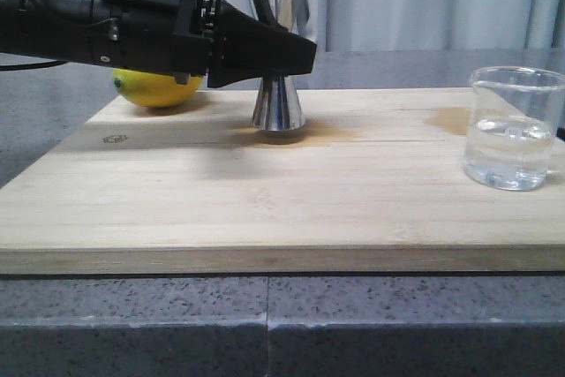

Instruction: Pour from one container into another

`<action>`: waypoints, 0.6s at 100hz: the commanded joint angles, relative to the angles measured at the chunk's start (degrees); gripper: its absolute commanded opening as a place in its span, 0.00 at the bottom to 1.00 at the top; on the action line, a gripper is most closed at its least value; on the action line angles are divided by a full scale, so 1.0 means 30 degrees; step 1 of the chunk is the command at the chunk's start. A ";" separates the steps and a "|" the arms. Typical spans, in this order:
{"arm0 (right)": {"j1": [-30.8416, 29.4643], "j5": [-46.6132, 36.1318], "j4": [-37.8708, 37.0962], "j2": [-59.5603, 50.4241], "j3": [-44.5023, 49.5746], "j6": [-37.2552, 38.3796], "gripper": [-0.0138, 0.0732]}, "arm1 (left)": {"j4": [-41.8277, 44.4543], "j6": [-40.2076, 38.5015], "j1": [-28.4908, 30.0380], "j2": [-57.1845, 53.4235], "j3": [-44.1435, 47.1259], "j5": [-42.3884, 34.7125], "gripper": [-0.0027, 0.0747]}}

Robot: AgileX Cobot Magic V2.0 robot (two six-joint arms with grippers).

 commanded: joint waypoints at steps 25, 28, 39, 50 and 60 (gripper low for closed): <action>0.0154 -0.3597 0.1459 -0.1219 0.2761 -0.2005 0.79 | -0.1506 -0.0010 -0.0192 -0.0794 -0.0533 0.1867 0.14; 0.0154 -0.3884 0.1727 -0.1354 0.3085 -0.2270 0.79 | -0.1506 -0.0010 -0.0192 -0.0794 -0.0533 0.1867 0.14; 0.0154 -0.4631 0.2914 -0.2117 0.4046 -0.3020 0.79 | -0.1506 -0.0010 -0.0192 -0.0794 -0.0533 0.1867 0.14; 0.0154 -0.5074 0.3202 -0.3288 0.4321 -0.3020 0.79 | -0.1506 -0.0010 -0.0192 -0.0794 -0.0533 0.1867 0.14; 0.0154 -0.5069 0.3303 -0.4018 0.4338 -0.3020 0.79 | -0.1506 -0.0010 -0.0192 -0.0794 -0.0533 0.1867 0.14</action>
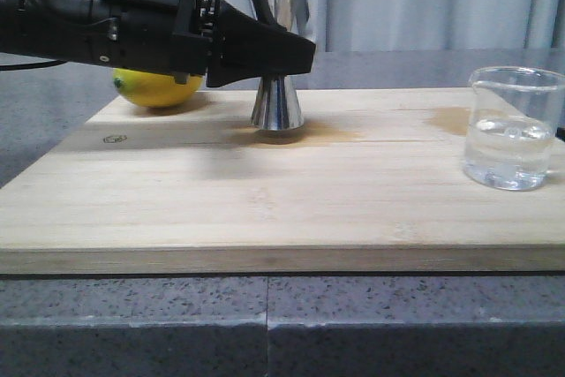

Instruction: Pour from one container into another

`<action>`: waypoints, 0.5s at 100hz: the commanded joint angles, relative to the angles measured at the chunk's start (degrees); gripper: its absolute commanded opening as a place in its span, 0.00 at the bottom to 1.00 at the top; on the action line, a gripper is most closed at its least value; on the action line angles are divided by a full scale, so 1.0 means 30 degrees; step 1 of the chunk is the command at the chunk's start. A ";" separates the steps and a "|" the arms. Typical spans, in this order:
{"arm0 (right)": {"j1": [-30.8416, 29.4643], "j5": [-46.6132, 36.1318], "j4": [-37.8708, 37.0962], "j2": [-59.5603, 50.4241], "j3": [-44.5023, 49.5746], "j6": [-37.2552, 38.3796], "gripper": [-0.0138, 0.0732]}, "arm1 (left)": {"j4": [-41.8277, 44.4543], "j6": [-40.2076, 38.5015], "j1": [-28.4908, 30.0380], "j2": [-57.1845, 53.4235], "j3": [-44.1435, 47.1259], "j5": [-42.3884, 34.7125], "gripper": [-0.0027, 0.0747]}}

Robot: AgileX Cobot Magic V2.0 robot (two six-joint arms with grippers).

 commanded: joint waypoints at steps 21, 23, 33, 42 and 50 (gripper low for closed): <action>0.0057 -0.1777 0.1045 -0.1063 0.0328 -0.0184 0.79 | -0.1506 -0.0010 -0.0192 -0.0794 -0.0533 0.1867 0.14; 0.0097 -0.1916 0.0987 -0.1110 0.0418 -0.0094 0.79 | -0.1506 -0.0010 -0.0192 -0.0794 -0.0533 0.1867 0.14; 0.0599 -0.2860 -0.0123 -0.1340 0.1156 0.1408 0.79 | -0.1506 -0.0010 -0.0192 -0.0794 -0.0533 0.1867 0.14; 0.1653 -0.4439 -0.1922 -0.1586 0.1943 0.4074 0.79 | -0.1506 -0.0010 -0.0192 -0.0794 -0.0533 0.1867 0.14; 0.2814 -0.6098 -0.3983 -0.1917 0.2638 0.6421 0.79 | -0.1506 -0.0010 -0.0192 -0.0794 -0.0533 0.1867 0.14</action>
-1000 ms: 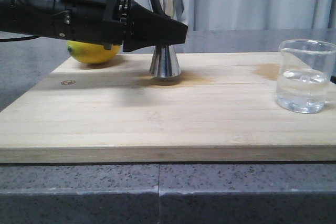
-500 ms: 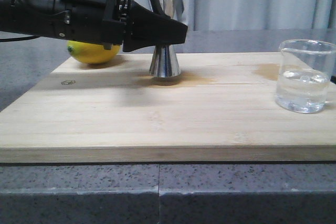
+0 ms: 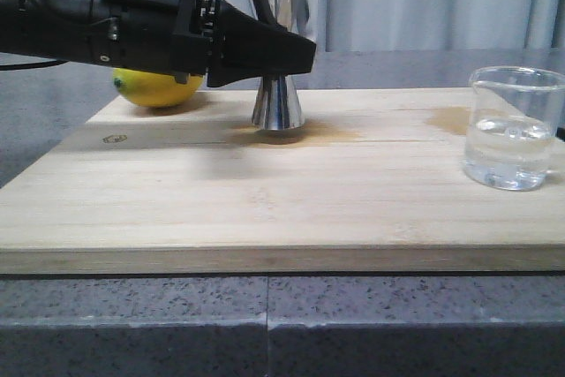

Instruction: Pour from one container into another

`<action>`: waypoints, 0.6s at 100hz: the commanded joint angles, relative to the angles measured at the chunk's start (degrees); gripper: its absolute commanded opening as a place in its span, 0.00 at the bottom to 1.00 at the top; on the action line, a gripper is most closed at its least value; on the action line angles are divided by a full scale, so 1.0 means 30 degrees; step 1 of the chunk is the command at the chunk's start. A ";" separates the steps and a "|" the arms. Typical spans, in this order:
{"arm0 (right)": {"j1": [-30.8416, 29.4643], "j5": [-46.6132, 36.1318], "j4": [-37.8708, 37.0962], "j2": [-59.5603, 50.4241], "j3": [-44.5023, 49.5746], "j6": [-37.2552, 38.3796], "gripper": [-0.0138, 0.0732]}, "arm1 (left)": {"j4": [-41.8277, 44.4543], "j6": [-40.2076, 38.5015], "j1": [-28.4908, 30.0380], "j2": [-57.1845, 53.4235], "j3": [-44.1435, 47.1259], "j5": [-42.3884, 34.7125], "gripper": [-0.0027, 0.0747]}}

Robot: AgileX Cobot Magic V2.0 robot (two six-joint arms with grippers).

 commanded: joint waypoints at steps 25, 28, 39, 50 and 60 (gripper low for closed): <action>0.4016 -0.9182 -0.6318 -0.0188 0.3032 0.4943 0.79 | -0.1506 -0.0010 -0.0192 -0.0794 -0.0533 0.1867 0.14; 0.4116 -0.9929 -0.6618 -0.0188 0.3400 0.4943 0.79 | -0.1506 -0.0010 -0.0192 -0.0794 -0.0533 0.1867 0.14; 0.4110 -1.2088 -0.6933 0.0171 0.4563 0.4943 0.79 | -0.1506 -0.0010 -0.0192 -0.0794 -0.0533 0.1867 0.14; 0.4110 -1.3143 -0.7653 0.0741 0.5136 0.4943 0.79 | -0.1506 -0.0010 -0.0192 -0.0794 -0.0533 0.1867 0.14; 0.4110 -1.4048 -0.8274 0.1512 0.5415 0.4943 0.79 | -0.1506 -0.0010 -0.0192 -0.0794 -0.0533 0.1867 0.14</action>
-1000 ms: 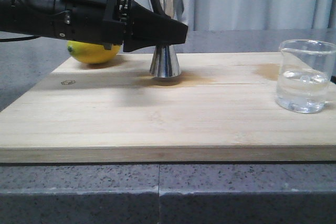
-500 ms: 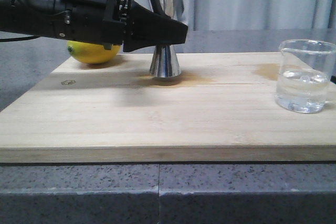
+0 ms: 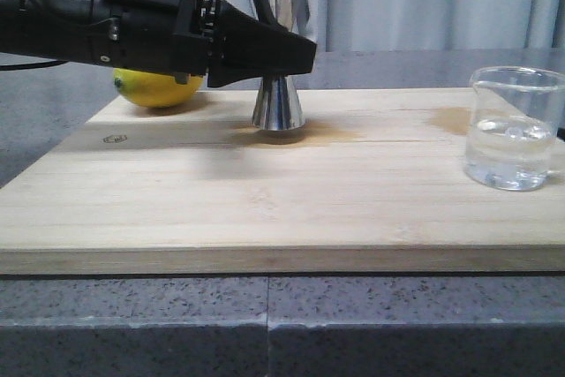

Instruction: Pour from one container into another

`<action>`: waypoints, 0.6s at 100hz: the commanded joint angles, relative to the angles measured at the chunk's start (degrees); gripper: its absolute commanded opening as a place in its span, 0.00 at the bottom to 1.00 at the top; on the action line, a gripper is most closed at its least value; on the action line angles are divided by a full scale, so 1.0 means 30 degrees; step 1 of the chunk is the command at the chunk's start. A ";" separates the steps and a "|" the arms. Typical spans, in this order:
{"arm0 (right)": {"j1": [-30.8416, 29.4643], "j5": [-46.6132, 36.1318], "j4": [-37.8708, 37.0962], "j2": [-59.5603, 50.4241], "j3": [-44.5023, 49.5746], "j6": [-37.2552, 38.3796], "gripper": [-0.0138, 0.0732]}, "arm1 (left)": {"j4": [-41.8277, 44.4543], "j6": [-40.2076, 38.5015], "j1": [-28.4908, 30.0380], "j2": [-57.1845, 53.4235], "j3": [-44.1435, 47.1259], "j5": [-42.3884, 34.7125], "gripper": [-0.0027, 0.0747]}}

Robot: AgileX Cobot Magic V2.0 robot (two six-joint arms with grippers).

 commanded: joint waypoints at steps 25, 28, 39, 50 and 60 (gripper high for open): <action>0.0046 -0.6258 -0.0792 0.3933 0.0112 -0.0009 0.79 | -0.1506 -0.0010 -0.0192 -0.0794 -0.0533 0.1867 0.14; 0.0046 -0.6779 -0.0792 0.4424 0.0112 -0.0009 0.79 | -0.1506 -0.0010 -0.0192 -0.0794 -0.0533 0.1867 0.14; 0.0046 -0.8976 -0.0792 0.6573 0.0112 -0.0009 0.79 | -0.1506 -0.0010 -0.0192 -0.0794 -0.0533 0.1867 0.14; 0.0046 -1.1323 -0.0792 0.8805 0.0247 -0.0009 0.79 | -0.1506 -0.0010 -0.0192 -0.0794 -0.0533 0.1867 0.14; 0.0046 -1.3198 -0.0792 1.0576 0.0261 0.0023 0.79 | -0.1506 -0.0010 -0.0192 -0.0794 -0.0533 0.1867 0.14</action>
